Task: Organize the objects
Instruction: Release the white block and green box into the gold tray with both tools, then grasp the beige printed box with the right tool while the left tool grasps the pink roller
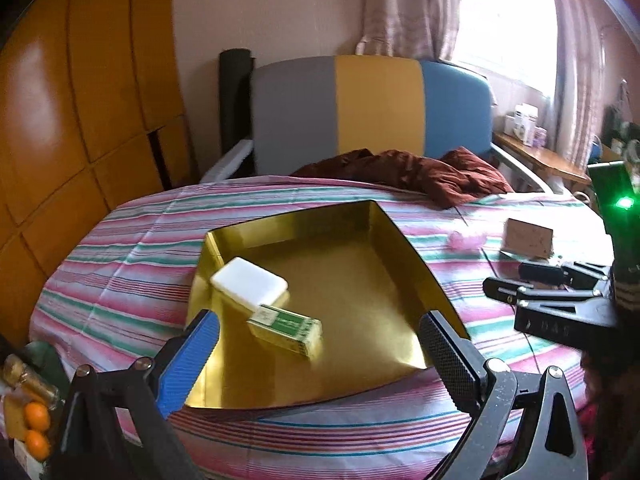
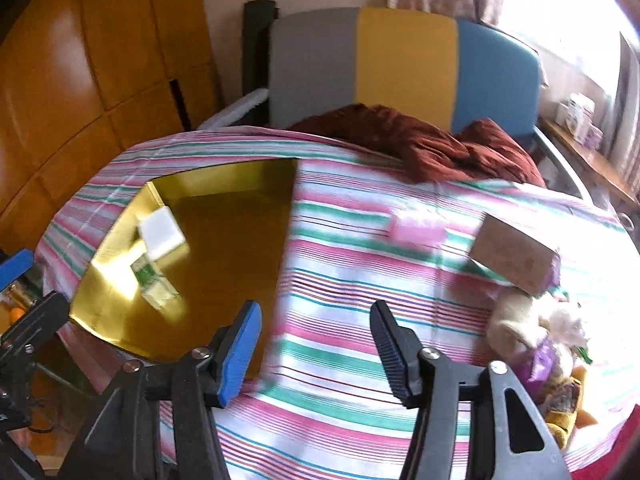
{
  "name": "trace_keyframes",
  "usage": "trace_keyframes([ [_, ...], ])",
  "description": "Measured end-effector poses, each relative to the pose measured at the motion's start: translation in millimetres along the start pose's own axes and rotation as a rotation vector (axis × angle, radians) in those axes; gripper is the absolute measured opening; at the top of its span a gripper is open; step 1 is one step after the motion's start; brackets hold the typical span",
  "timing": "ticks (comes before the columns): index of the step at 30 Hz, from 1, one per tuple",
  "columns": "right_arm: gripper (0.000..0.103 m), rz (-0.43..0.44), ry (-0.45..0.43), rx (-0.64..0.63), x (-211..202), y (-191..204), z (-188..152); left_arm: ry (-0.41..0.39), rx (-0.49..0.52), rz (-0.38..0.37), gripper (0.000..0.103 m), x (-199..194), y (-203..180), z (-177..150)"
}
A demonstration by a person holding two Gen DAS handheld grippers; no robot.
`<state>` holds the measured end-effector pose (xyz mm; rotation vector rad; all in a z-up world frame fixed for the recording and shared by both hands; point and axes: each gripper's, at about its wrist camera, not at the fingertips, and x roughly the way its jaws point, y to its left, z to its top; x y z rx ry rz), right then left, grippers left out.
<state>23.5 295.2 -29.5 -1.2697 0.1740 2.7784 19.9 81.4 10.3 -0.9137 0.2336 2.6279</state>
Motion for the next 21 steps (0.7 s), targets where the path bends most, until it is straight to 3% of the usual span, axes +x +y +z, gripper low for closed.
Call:
trace_keyframes([
  [7,0.062,-0.123,0.033,0.000,-3,-60,1,0.023,0.052,-0.075,0.101,10,-24,2],
  [11,0.074,-0.221,0.038,-0.059,-4,-93,9,0.034,0.080,-0.104,0.101,16,-37,3],
  [15,0.080,-0.353,0.059,-0.215,10,-113,19,0.046,0.100,-0.136,0.101,21,-46,4],
  [21,0.081,-0.458,0.128,-0.458,54,-113,25,0.069,0.113,-0.159,0.101,31,-55,7],
])
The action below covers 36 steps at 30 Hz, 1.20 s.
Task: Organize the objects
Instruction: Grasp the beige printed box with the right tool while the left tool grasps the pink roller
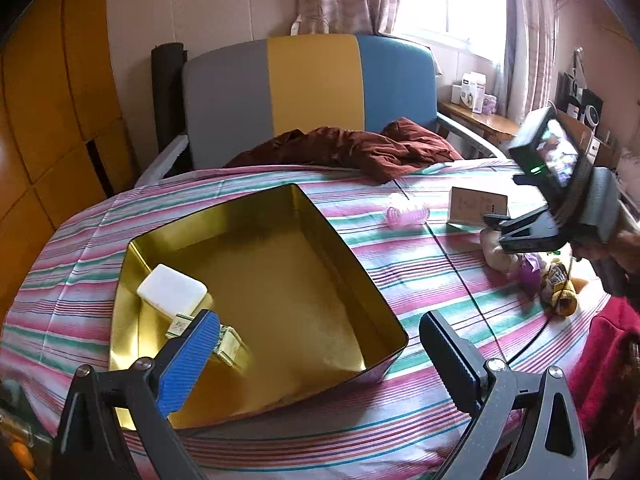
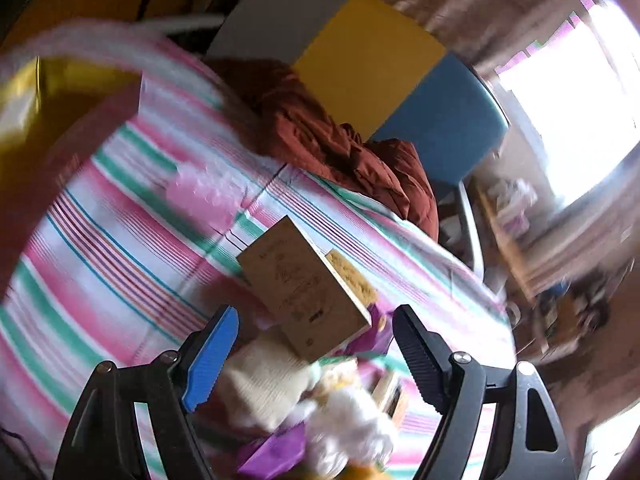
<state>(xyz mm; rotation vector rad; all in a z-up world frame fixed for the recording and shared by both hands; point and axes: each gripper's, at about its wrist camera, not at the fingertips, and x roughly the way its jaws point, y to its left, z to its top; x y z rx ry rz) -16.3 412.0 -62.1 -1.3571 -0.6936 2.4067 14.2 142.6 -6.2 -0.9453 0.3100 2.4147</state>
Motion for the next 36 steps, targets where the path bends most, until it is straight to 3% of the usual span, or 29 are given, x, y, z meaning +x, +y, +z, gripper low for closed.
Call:
trace_keyframes([
  [7,0.079,-0.077,0.087,-0.139,53,14,9,0.013,0.006,-0.021,0.101,9,-1,7],
  [8,0.075,-0.086,0.093,-0.152,58,14,9,0.014,0.009,-0.023,0.101,11,-2,8],
  [9,0.062,-0.084,0.097,-0.153,61,14,8,0.016,0.013,-0.027,0.101,13,-4,10],
  [10,0.058,-0.084,0.096,-0.140,62,12,8,0.017,0.016,-0.032,0.101,14,-4,11],
  [17,0.052,-0.080,-0.018,0.087,27,-20,6,0.034,0.021,-0.097,0.097,28,-19,35],
  [21,0.052,0.049,-0.134,0.342,0,-56,2,0.037,0.018,-0.126,0.097,42,-36,61],
  [25,0.052,0.220,-0.169,0.561,-5,-78,-11,0.071,0.010,-0.125,0.097,68,-56,88],
  [30,0.052,0.249,-0.190,0.667,-8,-99,-22,0.158,-0.052,-0.154,0.097,115,-77,114],
  [36,0.052,0.278,-0.220,0.681,-11,-102,-26,0.238,-0.087,-0.097,0.097,171,-100,126],
])
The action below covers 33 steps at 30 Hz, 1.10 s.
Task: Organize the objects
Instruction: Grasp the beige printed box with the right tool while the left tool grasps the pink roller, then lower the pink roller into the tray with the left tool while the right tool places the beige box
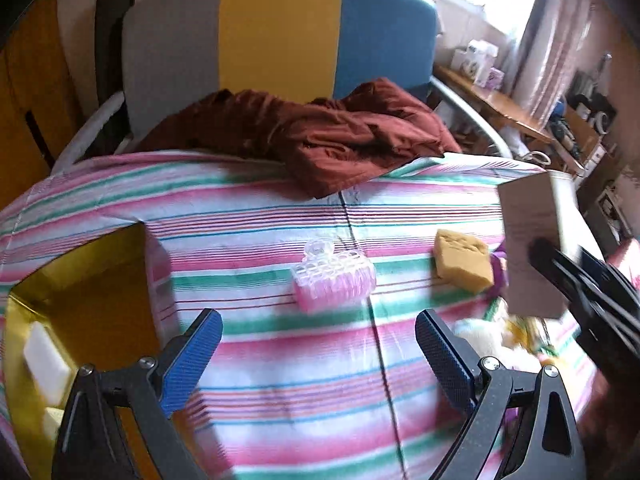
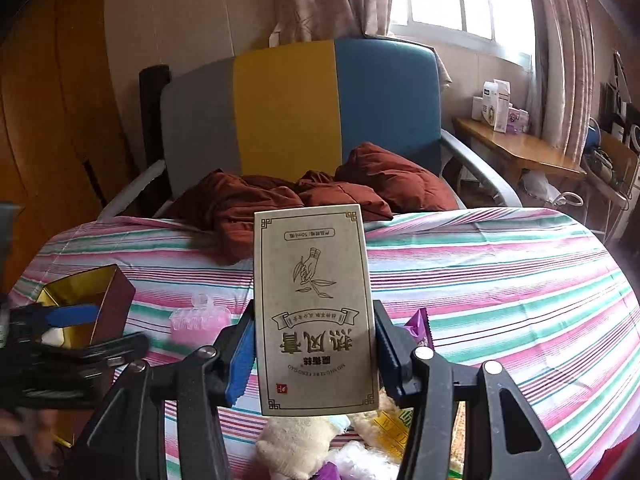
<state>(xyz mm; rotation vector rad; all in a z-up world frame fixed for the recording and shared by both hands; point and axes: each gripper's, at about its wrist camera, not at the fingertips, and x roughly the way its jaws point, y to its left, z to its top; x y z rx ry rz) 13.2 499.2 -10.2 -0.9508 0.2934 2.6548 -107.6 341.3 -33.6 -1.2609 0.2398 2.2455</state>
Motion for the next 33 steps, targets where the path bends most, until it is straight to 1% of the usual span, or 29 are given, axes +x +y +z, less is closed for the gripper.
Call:
trace_keyframes([
  [6,0.052,0.027,-0.009,0.002,-4,-2,0,0.064,-0.050,0.054,0.099,45,-12,15],
  [8,0.052,0.038,-0.012,0.004,-6,-2,0,0.076,-0.058,0.106,0.099,59,-14,19],
  [9,0.052,0.038,-0.015,0.001,-6,-1,1,0.090,-0.069,0.110,0.099,65,-13,20],
  [10,0.052,0.039,-0.016,-0.003,-6,-1,1,0.106,-0.089,0.099,0.099,71,-11,22],
  [12,0.052,0.039,-0.015,-0.009,-5,1,1,0.103,-0.108,0.089,0.097,78,-10,24],
  [13,0.052,0.037,-0.013,-0.011,-4,1,1,0.099,-0.102,0.087,0.086,82,-10,24],
  [14,0.052,0.037,-0.009,-0.012,-3,1,1,0.104,-0.092,0.071,0.070,85,-10,24],
  [15,0.052,0.041,-0.004,-0.015,-2,2,0,0.120,-0.081,0.058,0.069,88,-11,22],
  [18,0.052,0.043,0.012,-0.031,2,3,-2,0.094,-0.033,0.042,0.068,80,-14,15],
  [20,0.052,0.047,0.015,-0.042,3,5,-3,0.074,-0.018,0.032,0.068,67,-15,9],
  [26,0.052,0.047,0.035,-0.055,8,8,-8,-0.040,0.031,-0.008,0.069,-1,-14,-13],
  [28,0.052,0.055,0.045,-0.062,9,11,-10,-0.092,0.054,-0.003,0.069,-29,-10,-24],
  [31,0.052,0.065,0.053,-0.086,10,18,-14,-0.145,0.060,-0.004,0.069,-58,-2,-34],
  [33,0.052,0.076,0.054,-0.103,10,23,-16,-0.175,0.064,0.018,0.069,-78,10,-44],
])
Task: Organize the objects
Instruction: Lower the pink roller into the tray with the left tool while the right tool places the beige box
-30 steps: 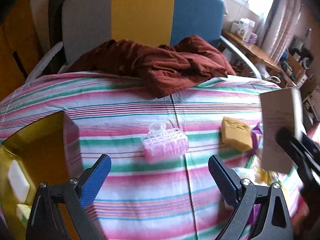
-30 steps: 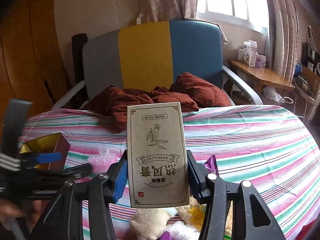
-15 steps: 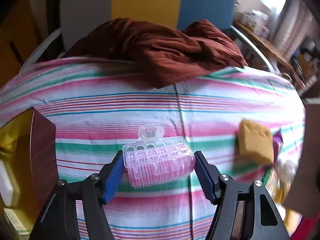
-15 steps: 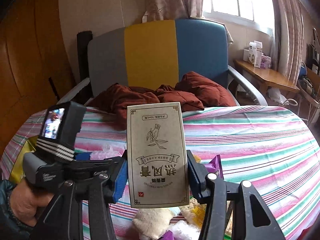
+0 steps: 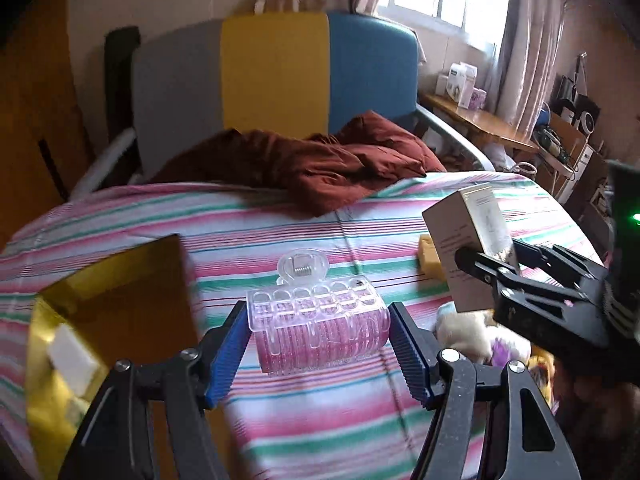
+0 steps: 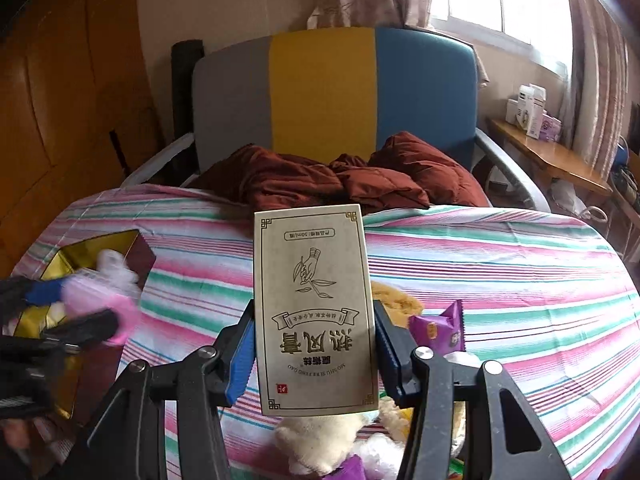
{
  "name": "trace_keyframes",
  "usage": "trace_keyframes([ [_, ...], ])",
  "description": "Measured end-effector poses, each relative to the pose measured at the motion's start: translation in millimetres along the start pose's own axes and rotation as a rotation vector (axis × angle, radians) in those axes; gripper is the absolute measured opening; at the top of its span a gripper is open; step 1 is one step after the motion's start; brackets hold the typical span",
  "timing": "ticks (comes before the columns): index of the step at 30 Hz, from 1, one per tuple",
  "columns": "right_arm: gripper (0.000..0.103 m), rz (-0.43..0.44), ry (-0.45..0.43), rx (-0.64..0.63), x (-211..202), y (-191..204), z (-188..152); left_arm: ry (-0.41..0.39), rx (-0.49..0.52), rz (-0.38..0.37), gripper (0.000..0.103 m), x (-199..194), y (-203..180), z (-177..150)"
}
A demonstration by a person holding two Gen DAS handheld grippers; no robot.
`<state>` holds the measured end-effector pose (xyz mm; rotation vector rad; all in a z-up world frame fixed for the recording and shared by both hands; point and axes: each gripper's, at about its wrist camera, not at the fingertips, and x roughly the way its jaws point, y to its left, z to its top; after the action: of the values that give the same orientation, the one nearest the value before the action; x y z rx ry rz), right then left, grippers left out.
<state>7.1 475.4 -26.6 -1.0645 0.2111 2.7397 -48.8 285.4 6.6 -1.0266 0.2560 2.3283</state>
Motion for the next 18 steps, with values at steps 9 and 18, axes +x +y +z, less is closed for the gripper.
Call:
trace_keyframes([
  [9,0.052,0.037,0.050,-0.029,9,18,-3,-0.067,-0.014,0.113,0.069,-64,51,-35],
  [18,0.052,0.127,0.059,-0.080,-11,81,-5,-0.056,-0.111,0.177,0.069,-86,104,-72],
])
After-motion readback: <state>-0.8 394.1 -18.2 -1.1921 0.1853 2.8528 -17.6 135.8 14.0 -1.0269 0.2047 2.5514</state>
